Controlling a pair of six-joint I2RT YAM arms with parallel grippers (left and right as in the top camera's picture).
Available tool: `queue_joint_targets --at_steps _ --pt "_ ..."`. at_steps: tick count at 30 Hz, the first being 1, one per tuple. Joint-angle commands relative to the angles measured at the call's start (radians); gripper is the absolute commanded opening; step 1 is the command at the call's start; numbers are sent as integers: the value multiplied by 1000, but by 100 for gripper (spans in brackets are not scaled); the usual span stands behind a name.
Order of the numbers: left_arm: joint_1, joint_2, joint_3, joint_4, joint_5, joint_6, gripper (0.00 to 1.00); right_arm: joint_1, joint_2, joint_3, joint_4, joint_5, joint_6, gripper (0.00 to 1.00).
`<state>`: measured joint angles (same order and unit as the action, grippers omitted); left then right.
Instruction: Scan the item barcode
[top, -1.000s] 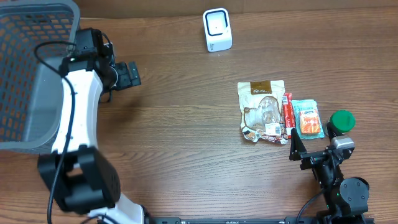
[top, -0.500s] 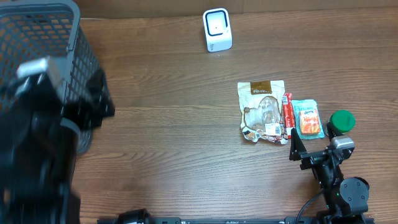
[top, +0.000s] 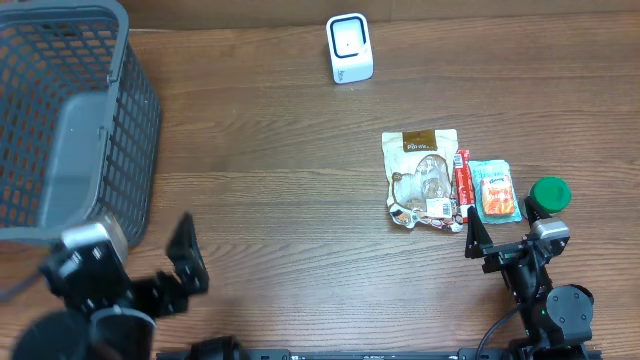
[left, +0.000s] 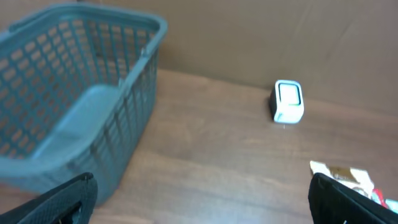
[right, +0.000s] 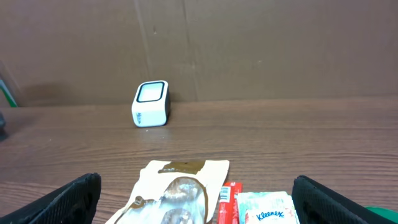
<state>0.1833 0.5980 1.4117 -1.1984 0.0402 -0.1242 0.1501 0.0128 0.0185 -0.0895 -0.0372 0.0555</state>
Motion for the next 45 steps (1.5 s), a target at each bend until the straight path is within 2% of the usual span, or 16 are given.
queue_joint_targets --at_steps 1,5,8,12,18,26,32,41,45 --pt "-8 -118 -127 31 5 -14 100 -6 -10 -11 8 -2 -4 100" --pt "-8 -272 -317 140 17 -9 100 -6 -10 -11 8 -2 -4 100" --pt "-8 -377 -448 283 61 -1 99 -6 -10 -11 8 -2 -4 100" --pt "-17 -482 -599 572 135 43 100 -6 -10 -11 8 -2 -4 100" --pt "-81 -575 -823 1062 144 47 100 -6 -10 -11 8 -2 -4 100" --pt "-93 -595 -1040 1487 143 46 100 -6 -10 -11 8 -2 -4 100" --pt "-93 -594 -1186 1624 109 40 100 -6 -10 -11 8 -2 -4 100" --pt "-92 -595 -1368 1621 -14 -80 100 -6 -10 -11 8 -2 -4 100" --pt "-92 -595 -1407 1569 -26 -86 100 -6 -10 -11 8 -2 -4 100"
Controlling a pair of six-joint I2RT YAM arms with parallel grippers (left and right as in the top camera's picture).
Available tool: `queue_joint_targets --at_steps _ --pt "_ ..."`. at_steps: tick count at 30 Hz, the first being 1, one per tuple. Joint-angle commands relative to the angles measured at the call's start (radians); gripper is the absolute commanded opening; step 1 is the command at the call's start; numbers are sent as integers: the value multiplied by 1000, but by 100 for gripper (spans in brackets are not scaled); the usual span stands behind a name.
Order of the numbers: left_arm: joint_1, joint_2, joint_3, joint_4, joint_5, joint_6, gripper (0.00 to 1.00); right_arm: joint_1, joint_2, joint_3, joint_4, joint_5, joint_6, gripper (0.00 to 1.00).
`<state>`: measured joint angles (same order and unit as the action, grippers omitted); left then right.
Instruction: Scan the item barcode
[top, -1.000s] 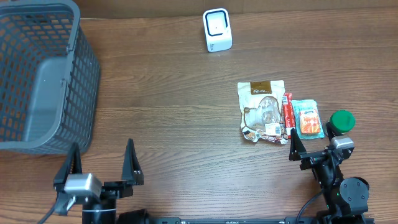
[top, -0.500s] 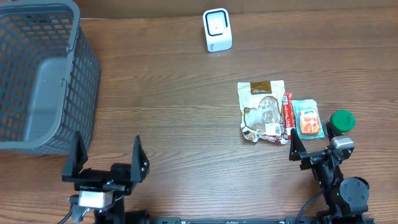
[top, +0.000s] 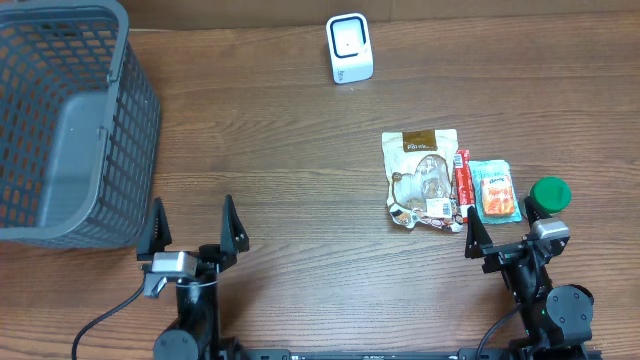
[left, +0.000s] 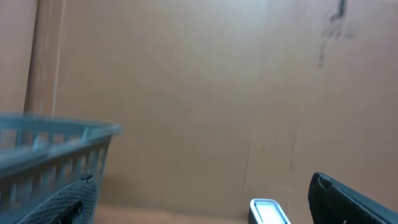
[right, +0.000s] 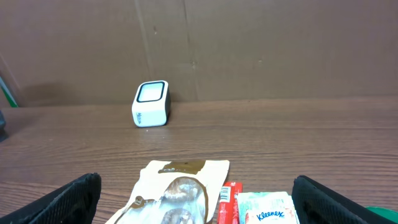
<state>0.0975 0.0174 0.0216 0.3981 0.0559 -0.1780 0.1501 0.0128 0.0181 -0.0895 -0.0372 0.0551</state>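
Note:
The white barcode scanner (top: 350, 48) stands at the back of the table, its screen facing up; the right wrist view also shows the scanner (right: 151, 104). A cream snack pouch (top: 422, 178), a red stick pack (top: 463, 178) and a Kleenex tissue pack (top: 495, 192) lie side by side on the right. My right gripper (top: 505, 235) is open just in front of them, holding nothing. My left gripper (top: 193, 215) is open at the front left, pointing toward the back wall, far from the items. In the left wrist view only the scanner's top (left: 268, 211) shows.
A large grey mesh basket (top: 65, 120) fills the back left corner, its rim (left: 56, 134) showing in the left wrist view. A green round-topped item (top: 549, 193) stands right of the tissue pack. A brown cardboard wall (right: 249, 50) closes off the back.
My left arm has moved from the front left corner, where it was turned toward the right, to face straight back; its camera now looks higher at the wall. The right arm and the items have not moved.

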Motion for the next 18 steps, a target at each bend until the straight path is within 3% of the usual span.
queue_joint_targets --at_steps 1,10,18 --pt "-6 -14 -17 -56 -41 -32 100 -6 -10 -10 8 -2 -4 100" --pt "-6 -14 -17 -468 -41 -2 100 -6 -10 -10 8 -2 -4 100" --pt "-6 -13 -17 -475 -38 32 100 -6 -10 -10 8 -2 -4 100"
